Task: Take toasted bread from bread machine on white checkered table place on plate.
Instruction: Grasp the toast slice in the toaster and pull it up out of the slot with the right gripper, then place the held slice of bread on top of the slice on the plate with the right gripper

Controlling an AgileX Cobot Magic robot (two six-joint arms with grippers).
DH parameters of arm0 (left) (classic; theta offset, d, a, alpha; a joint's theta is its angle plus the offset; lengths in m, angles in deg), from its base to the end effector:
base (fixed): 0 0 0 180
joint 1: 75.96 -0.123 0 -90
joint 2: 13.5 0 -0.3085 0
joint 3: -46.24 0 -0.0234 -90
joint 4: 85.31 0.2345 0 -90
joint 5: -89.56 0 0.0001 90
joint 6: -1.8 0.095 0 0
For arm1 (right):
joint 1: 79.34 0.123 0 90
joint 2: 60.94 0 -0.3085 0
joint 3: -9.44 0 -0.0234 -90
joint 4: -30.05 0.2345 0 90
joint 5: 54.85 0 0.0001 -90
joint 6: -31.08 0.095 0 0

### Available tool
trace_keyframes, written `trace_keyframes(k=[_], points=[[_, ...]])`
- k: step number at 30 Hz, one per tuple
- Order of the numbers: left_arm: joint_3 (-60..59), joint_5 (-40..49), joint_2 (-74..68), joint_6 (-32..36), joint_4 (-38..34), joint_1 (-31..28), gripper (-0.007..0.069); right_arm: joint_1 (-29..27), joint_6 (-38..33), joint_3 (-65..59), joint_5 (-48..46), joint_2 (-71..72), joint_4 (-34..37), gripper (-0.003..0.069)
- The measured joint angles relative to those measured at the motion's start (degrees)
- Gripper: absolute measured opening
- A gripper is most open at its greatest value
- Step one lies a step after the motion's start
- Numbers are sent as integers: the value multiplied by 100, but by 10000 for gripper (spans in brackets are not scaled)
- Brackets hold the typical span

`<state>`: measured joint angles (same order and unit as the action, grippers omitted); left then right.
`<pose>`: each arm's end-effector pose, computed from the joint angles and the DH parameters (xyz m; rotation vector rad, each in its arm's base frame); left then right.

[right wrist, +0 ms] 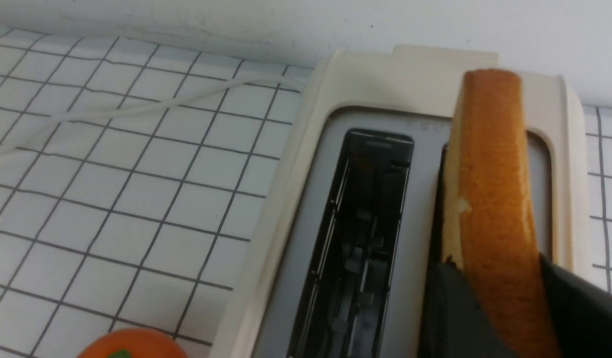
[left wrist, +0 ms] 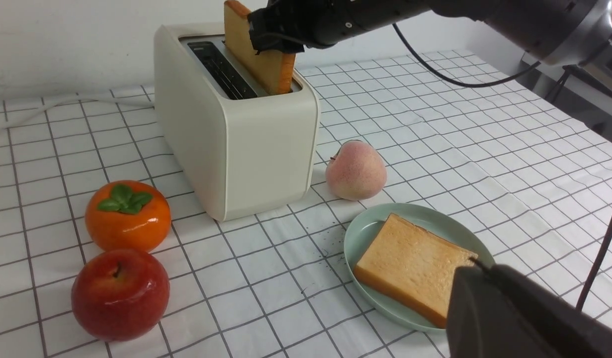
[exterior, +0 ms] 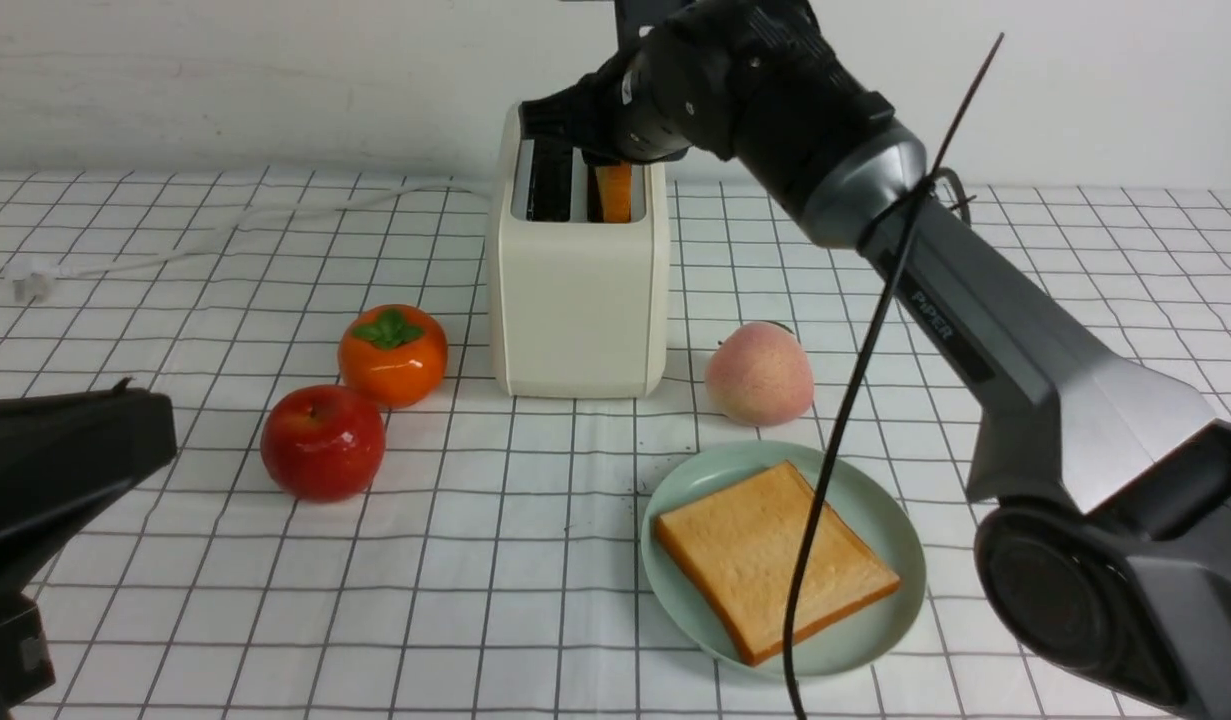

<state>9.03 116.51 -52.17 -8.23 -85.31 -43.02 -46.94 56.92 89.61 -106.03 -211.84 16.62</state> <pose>0.0616 -0.0399 0.3745 0.3628 1.7905 -0.5339 0.4847 0.2872 0.3241 -0.1698 2.1145 0.3272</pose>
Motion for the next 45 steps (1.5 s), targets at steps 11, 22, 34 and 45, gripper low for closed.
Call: trace_keyframes(k=[11, 22, 34, 45], points=[[0, 0, 0, 0, 0, 0, 1, 165, -446, -6, -387, 979, 199, 112], [0, -6, 0, -5, 0, 0, 5, 366, -1844, -215, -2153, 3148, 705, 112], [0, 37, 0, -5, 0, 0, 5, -295, -1565, -5786, -1878, 6584, 875, 112], [0, 162, 0, -5, 0, 0, 5, -1890, -4835, -9720, 619, 6645, 6014, 112]])
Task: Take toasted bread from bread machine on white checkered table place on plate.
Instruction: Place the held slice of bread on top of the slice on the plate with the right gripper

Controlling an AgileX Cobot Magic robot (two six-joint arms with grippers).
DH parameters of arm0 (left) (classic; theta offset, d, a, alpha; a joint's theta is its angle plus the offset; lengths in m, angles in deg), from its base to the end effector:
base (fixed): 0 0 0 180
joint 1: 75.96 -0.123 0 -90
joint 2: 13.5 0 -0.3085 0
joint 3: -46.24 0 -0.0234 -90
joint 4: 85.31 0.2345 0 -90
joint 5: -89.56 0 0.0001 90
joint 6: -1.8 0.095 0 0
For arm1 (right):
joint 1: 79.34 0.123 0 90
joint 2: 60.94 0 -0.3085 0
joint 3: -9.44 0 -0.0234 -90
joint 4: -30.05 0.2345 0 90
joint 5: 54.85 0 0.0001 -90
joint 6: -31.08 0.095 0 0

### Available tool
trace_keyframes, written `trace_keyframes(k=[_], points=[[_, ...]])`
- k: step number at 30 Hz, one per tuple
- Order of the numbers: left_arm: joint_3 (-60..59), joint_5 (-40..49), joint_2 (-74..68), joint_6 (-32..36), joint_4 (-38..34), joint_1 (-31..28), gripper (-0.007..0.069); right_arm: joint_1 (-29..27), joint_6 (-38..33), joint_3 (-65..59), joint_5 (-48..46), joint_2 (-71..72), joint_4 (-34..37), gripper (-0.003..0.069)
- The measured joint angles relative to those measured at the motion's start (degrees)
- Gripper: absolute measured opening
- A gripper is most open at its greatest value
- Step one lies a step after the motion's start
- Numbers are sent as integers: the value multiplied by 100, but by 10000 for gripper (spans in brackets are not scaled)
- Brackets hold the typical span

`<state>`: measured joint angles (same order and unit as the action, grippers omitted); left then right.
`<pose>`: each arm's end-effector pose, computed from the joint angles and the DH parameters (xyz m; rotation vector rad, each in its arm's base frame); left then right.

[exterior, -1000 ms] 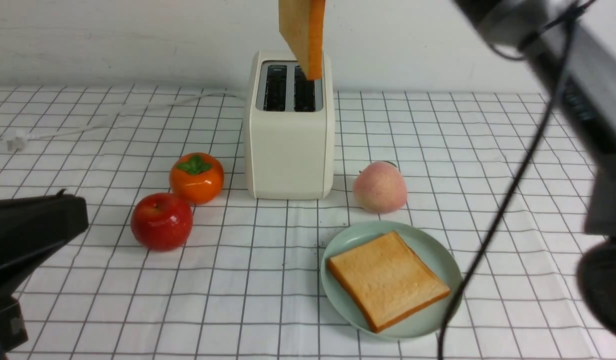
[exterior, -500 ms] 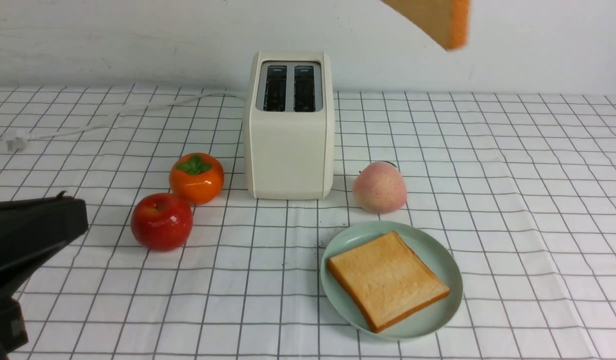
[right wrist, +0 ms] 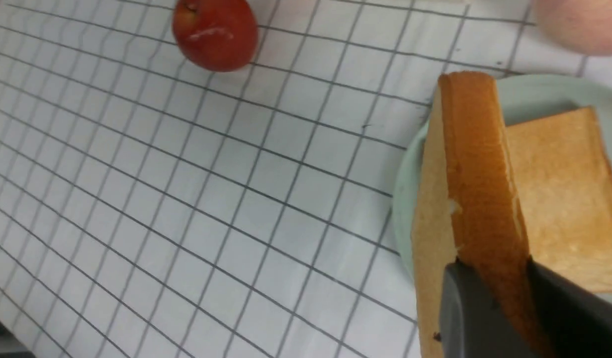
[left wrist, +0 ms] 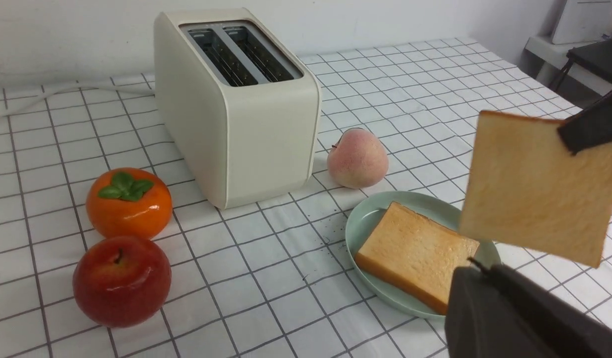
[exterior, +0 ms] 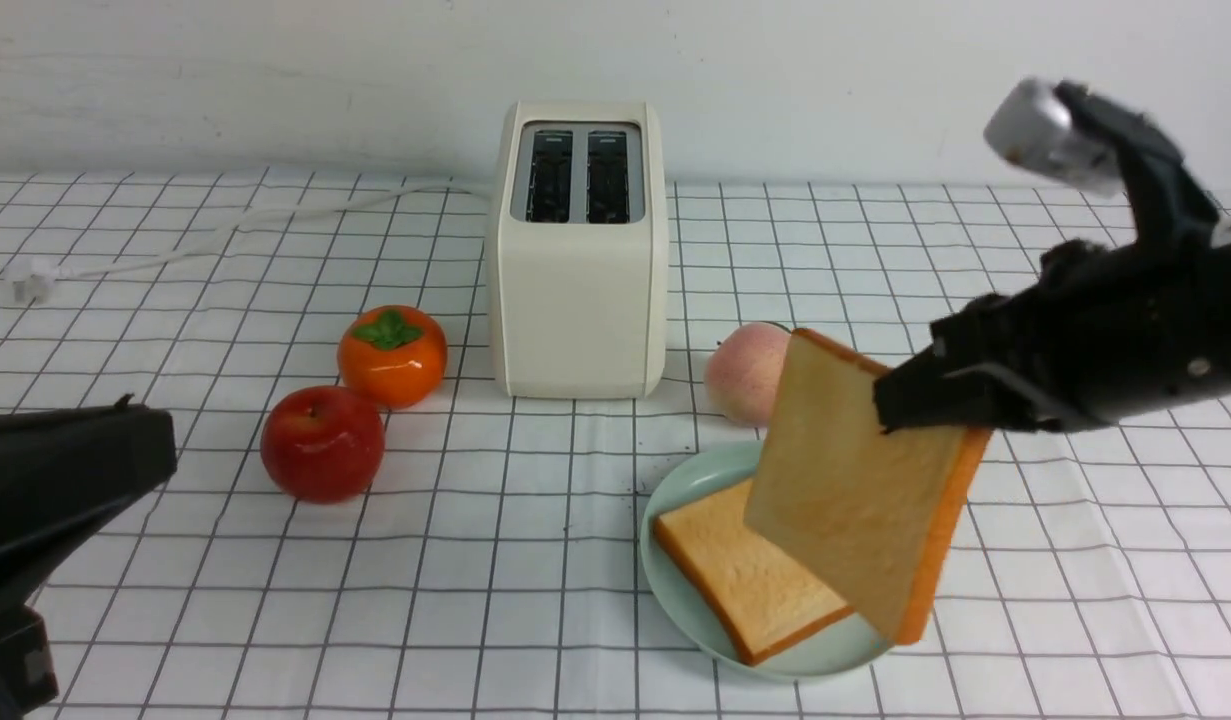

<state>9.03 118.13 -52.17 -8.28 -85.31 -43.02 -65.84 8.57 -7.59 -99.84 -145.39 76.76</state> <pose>0.0611 -0.0396 0.3719 0.3677 1.8186 -0.5272 0.2426 0.1086 0.3478 -0.2487 2.3833 0.8727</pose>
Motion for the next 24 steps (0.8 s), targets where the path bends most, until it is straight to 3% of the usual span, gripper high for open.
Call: trace_keyframes(k=[4, 10, 15, 24], points=[[0, 99, 0, 0, 0, 0, 5, -193, -1707, -547, 435, -525, 1805, 112], [0, 757, 0, 0, 0, 0, 5, -200, -3147, -681, 539, -1109, 3491, 112], [0, 1451, 0, 0, 0, 0, 5, -200, -3475, -685, 597, -1355, 3961, 111], [0, 1506, 0, 0, 0, 0, 11, -200, -3529, -685, 1017, -1869, 3925, 111]])
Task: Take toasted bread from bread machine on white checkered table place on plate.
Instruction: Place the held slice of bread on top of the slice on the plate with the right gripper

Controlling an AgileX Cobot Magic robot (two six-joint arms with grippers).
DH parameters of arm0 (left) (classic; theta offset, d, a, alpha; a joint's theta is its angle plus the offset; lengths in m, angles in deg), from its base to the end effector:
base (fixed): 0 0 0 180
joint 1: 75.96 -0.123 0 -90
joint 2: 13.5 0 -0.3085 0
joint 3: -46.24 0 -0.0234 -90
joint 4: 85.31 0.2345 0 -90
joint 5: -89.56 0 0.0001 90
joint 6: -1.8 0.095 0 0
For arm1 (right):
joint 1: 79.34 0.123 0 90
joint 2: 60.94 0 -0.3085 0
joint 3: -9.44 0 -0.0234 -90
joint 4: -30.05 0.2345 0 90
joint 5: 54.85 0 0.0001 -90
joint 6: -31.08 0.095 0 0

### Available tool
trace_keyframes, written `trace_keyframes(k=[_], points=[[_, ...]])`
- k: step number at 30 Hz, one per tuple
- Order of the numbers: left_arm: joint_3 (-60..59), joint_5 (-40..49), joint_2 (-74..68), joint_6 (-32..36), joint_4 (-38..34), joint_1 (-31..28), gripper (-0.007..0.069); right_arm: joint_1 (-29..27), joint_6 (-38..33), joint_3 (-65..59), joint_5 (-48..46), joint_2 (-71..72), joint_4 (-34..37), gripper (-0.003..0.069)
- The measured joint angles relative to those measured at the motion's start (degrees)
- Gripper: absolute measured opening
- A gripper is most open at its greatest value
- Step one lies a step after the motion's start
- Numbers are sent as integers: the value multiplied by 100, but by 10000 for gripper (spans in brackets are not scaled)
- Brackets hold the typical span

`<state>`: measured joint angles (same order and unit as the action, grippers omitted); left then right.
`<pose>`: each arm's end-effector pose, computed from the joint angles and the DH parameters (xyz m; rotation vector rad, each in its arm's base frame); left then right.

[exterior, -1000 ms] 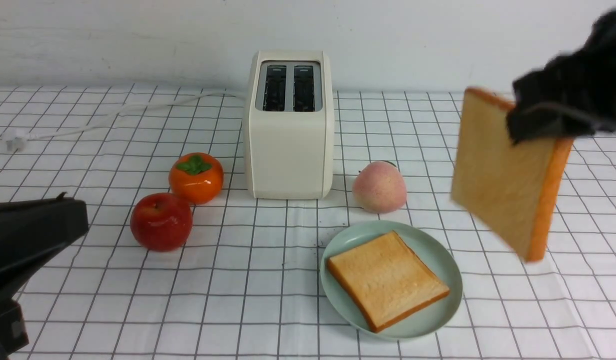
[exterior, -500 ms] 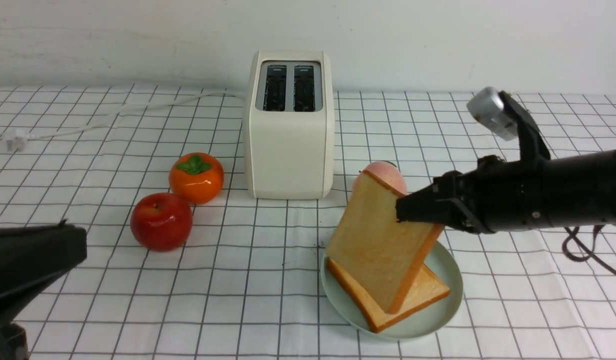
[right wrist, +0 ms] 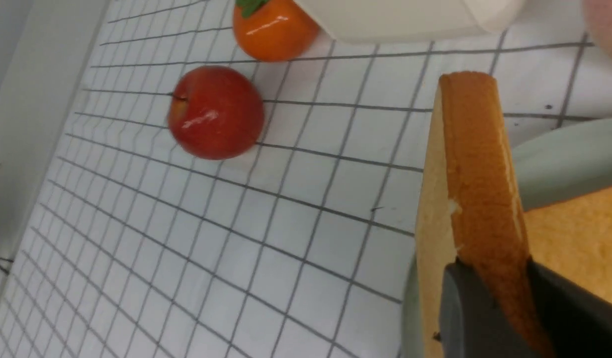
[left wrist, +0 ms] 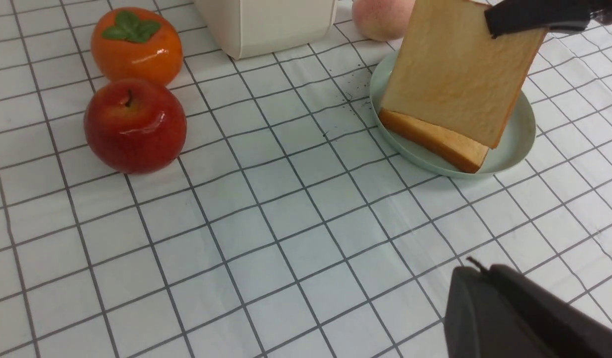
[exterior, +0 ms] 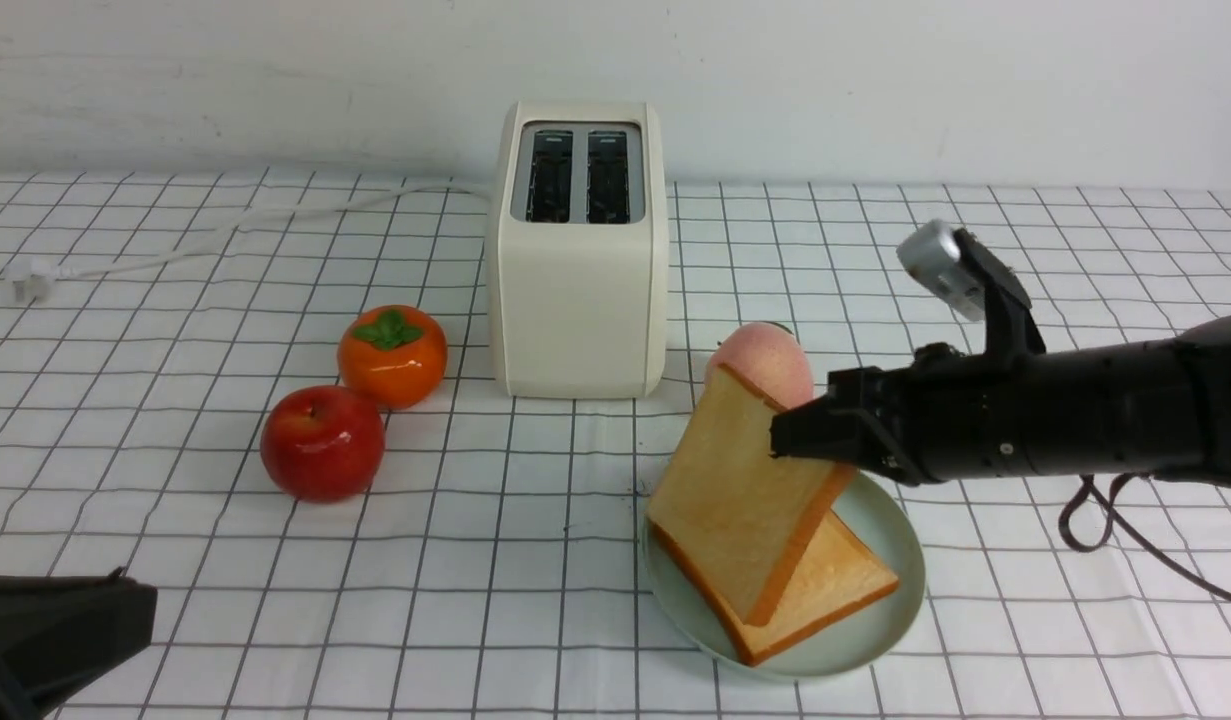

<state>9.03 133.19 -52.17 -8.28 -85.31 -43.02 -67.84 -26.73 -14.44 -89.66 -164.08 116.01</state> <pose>0.0533 -0.0345 0.3488 0.4198 2.0763 -0.4529 0.3139 0.1192 0.2509 -0.0178 2.3282 1.0372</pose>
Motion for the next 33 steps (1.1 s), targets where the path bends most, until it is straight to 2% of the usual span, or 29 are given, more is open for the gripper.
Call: trace_keyframes(k=[7, 8, 9, 13, 14, 15, 17, 26, 33], points=[[0, 6, 0, 0, -33, 0, 18, -5, 0, 0, 181, -134, 0, 127], [0, 6, 0, 0, -33, 0, 18, -5, 0, 0, 235, -134, -27, 162], [0, 6, 0, 0, -33, 0, 18, -5, 0, 0, 244, -134, -36, 167], [0, 6, 0, 0, -33, 0, 22, -5, 0, 0, 327, -148, -445, 321], [0, 6, 0, 0, -33, 0, 22, -5, 0, 0, 327, -148, -489, 328], [0, 6, 0, 0, -33, 0, 22, -5, 0, 0, 327, -148, -689, 386], [0, 1, 0, 0, -33, 0, 22, -5, 0, 0, 327, -148, -968, 435], [0, -5, 0, 0, -33, 0, 22, -245, 145, 0, 301, -29, -1734, 459], [0, -38, 0, 0, -33, 0, 30, -893, 652, 13, -195, 612, -2246, 459]])
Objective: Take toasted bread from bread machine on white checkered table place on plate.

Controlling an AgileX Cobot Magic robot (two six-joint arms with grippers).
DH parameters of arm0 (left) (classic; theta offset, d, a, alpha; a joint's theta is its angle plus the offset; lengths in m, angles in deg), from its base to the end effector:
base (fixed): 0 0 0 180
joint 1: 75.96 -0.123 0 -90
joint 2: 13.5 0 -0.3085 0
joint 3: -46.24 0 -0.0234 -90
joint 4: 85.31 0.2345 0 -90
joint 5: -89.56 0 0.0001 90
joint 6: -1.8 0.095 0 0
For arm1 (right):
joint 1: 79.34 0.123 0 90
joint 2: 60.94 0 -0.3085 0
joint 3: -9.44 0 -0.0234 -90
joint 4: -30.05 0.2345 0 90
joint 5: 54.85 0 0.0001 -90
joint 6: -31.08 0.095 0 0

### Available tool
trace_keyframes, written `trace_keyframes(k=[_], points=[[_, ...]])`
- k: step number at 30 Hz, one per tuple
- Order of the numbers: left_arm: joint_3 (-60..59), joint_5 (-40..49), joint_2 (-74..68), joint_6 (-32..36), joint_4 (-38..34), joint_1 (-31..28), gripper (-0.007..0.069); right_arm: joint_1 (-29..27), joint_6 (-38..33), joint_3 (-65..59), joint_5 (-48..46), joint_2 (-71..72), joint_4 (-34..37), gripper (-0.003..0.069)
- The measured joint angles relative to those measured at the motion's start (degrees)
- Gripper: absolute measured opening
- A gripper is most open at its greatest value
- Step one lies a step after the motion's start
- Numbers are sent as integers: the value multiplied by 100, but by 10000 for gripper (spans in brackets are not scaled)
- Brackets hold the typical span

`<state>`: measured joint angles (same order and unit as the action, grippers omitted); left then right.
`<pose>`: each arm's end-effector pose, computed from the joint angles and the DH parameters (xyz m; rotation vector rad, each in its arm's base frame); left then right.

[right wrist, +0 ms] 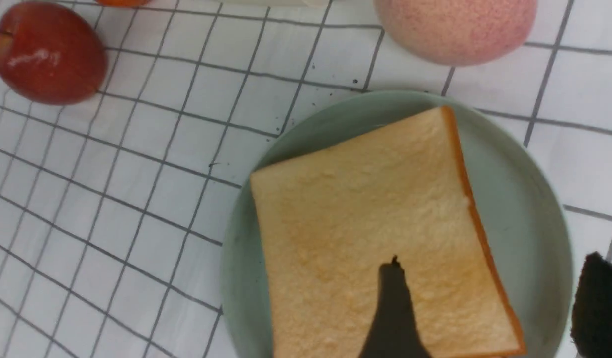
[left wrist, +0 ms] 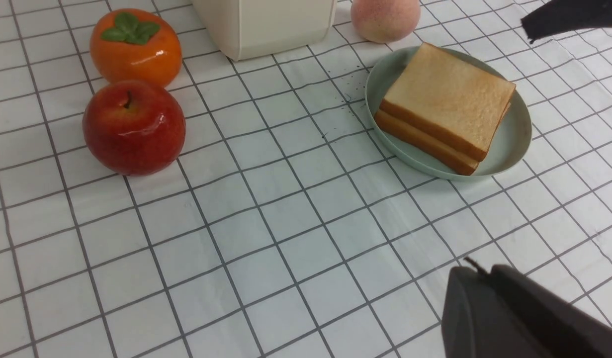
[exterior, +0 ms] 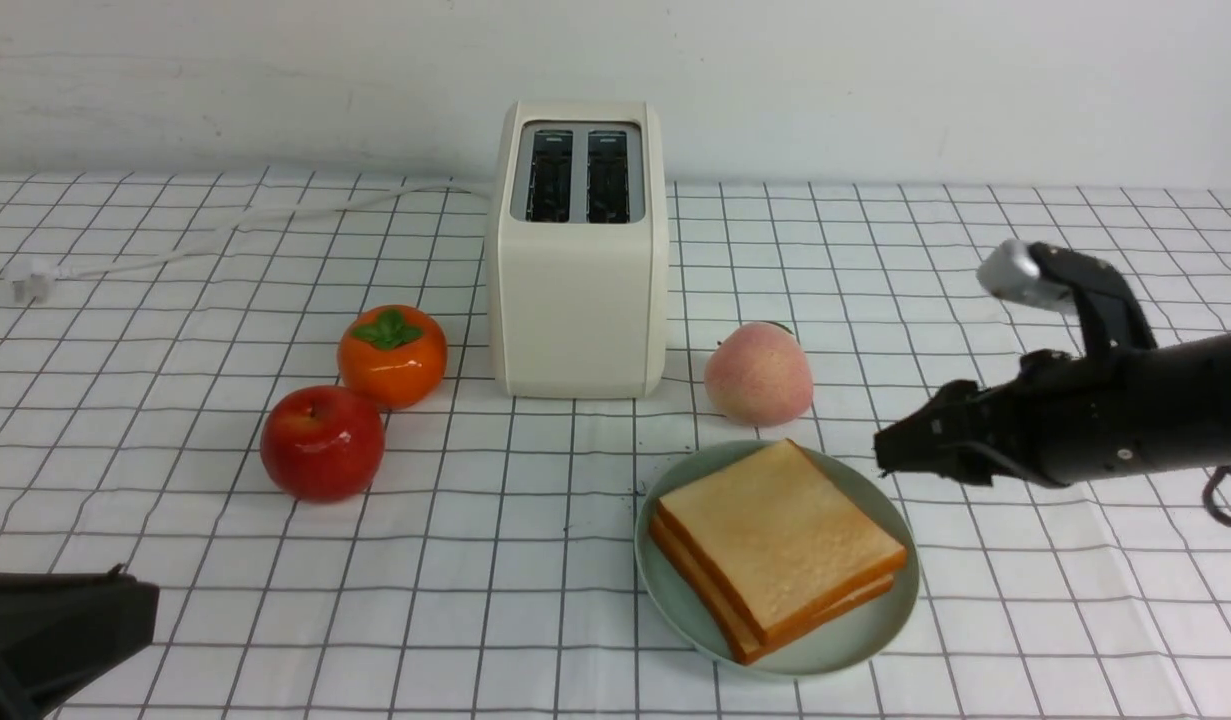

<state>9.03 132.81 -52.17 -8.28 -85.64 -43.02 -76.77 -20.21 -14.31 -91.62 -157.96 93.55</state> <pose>0.0533 -0.0350 0.3493 0.4167 2.0711 -0.4614 0.3009 0.0645 0.2686 -0.1684 2.3828 0.7597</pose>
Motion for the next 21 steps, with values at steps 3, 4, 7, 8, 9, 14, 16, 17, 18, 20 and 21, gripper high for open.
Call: trace_keyframes(k=[3, 4, 7, 8, 9, 14, 16, 17, 18, 20, 21], points=[[0, -98, 0, 0, 0, 0, 34, -236, 603, 153, -626, 484, -464, 442], [0, -163, 0, 0, 0, 0, 36, -292, 928, 263, -892, 685, -746, 424], [0, -370, 0, 0, 0, 0, 36, -353, 1998, 665, -1696, 1296, -1730, 346], [0, -458, 0, 0, 0, 0, 36, -353, 2429, 830, -2048, 1573, -2329, 286], [0, -546, 0, 0, 33, 0, 36, -353, 2749, 946, -2317, 1812, -2729, 240], [-7, -687, 91, 0, 33, 0, 34, -361, 3593, 1060, -3010, 3034, -4126, 38], [-75, -760, 304, 0, 33, 0, 24, -361, 3851, 958, -3137, 3640, -4522, -12], [-75, -768, 333, 0, 33, 0, 24, -361, 3872, 958, -3143, 3640, -4522, -13], [-208, -853, 607, -59, 33, 0, 13, -361, 4012, 814, -3187, 4087, -4703, -17], [-499, -1008, 1078, -204, 33, 0, -3, -361, 4163, 496, -3237, 4637, -4885, -15], [-632, -1067, 1351, -267, 33, 0, -8, -361, 4191, 305, -3243, 4957, -4939, -13]])
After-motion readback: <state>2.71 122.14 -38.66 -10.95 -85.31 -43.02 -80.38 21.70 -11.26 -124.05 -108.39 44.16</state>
